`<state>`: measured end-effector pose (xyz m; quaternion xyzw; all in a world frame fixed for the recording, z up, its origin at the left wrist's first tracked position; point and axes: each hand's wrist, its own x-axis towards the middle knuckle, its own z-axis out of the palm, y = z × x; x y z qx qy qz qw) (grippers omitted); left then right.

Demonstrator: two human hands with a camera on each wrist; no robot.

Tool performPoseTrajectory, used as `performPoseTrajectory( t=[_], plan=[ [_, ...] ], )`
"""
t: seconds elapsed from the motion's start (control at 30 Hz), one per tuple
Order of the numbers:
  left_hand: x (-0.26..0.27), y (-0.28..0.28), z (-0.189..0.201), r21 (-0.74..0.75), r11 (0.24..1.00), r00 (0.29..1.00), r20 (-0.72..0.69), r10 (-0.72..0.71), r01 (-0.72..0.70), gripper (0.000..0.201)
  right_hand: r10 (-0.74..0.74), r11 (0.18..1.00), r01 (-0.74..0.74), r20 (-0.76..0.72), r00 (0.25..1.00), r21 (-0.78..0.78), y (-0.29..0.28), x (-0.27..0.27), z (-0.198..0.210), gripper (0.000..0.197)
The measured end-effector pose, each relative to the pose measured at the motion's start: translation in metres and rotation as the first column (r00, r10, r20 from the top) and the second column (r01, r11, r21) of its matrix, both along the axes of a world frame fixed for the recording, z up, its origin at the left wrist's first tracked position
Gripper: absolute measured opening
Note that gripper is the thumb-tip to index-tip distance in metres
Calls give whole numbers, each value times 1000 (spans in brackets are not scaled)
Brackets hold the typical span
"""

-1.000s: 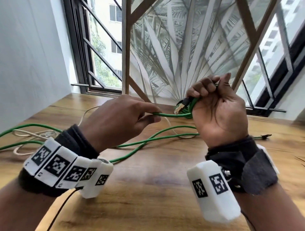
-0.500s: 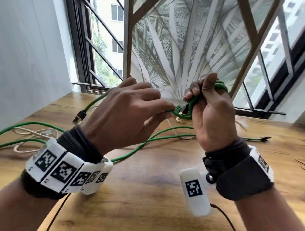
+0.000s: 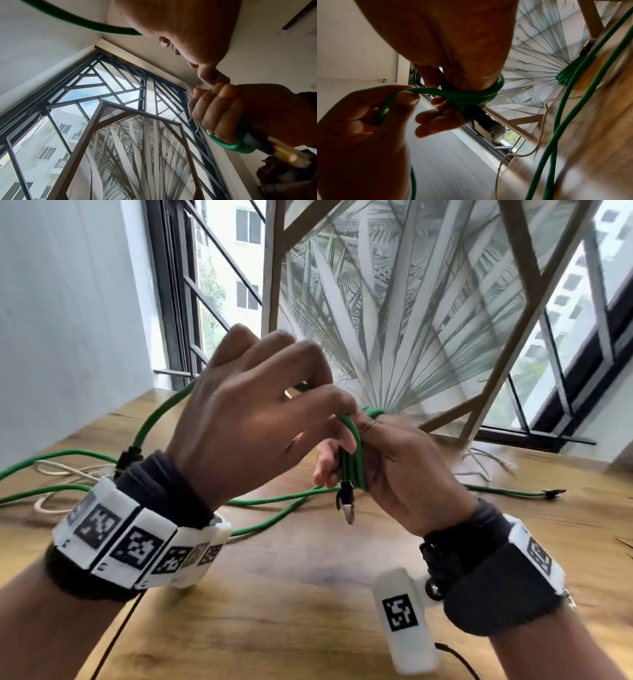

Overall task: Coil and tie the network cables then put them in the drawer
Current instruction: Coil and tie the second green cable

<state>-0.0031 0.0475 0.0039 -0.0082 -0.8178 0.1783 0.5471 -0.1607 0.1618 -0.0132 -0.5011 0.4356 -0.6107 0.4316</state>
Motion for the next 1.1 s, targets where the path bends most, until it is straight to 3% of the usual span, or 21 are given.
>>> performPoseTrajectory(
  t=[0.1,0.2,0.33,0.5,0.63,0.83,1.1],
  plan=[
    [-2,-3,-1,53,999,1000,22,7,-8,13,91,990,-90,-1,996,105,2,3,-2,41],
    [-3,-6,0,108,994,998,62,-7,0,16,168,972,-177,68,983,153,3,4,-1,65],
    [-4,-9,0,187,982,990,128,-58,33,23,319,922,-350,189,929,163,3,3,5,77],
    [-6,-7,-3,280,954,964,210,-166,103,34,493,824,-541,260,830,167,9,8,8,77],
    [-7,-8,-2,357,919,947,204,-249,164,33,587,753,-654,380,715,70,15,15,13,72],
    [-7,-12,-3,528,834,913,242,-329,160,30,586,775,-621,495,642,-113,17,16,22,58],
    [-11,-12,-8,694,718,857,340,-388,50,29,527,850,-414,527,667,-326,23,11,30,36]
  ],
)
